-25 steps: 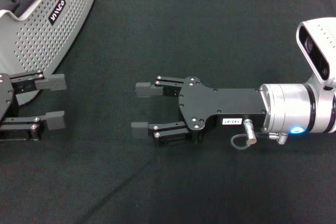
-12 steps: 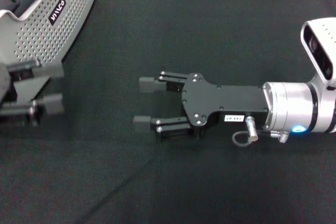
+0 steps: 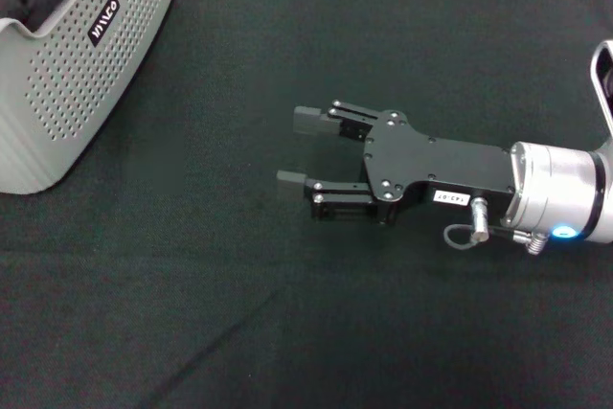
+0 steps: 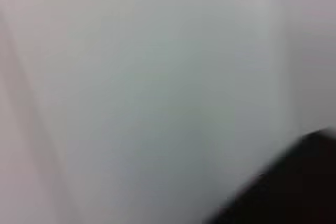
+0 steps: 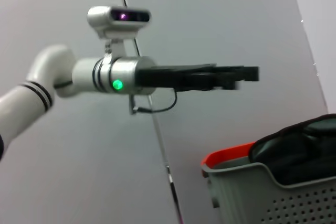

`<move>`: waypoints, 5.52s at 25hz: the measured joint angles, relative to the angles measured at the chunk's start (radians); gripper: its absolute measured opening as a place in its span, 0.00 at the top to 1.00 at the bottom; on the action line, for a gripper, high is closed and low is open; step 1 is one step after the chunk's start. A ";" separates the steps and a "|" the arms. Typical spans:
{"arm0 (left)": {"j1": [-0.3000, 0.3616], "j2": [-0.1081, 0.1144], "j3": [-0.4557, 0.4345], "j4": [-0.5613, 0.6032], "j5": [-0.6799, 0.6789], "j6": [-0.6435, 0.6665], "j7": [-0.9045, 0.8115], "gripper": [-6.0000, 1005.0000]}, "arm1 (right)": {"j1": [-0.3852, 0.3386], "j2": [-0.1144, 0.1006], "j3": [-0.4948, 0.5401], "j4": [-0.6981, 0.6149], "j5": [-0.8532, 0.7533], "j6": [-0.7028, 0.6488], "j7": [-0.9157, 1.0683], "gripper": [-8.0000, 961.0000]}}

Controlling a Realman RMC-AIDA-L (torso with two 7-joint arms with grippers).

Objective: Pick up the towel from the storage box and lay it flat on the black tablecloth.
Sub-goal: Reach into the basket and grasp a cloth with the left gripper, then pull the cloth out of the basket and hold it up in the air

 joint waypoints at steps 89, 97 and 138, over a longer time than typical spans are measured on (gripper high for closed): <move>-0.102 -0.087 0.191 0.208 0.634 -0.404 -0.079 0.99 | -0.123 0.005 0.080 -0.011 0.006 -0.001 -0.066 0.14; -0.027 -0.088 0.192 0.397 0.365 -0.229 -0.157 0.99 | -0.124 0.005 0.090 -0.011 0.008 -0.001 -0.077 0.14; -0.035 0.081 0.115 -0.078 -0.615 0.242 -0.133 0.99 | -0.170 -0.034 0.107 0.058 0.001 -0.228 -0.123 0.14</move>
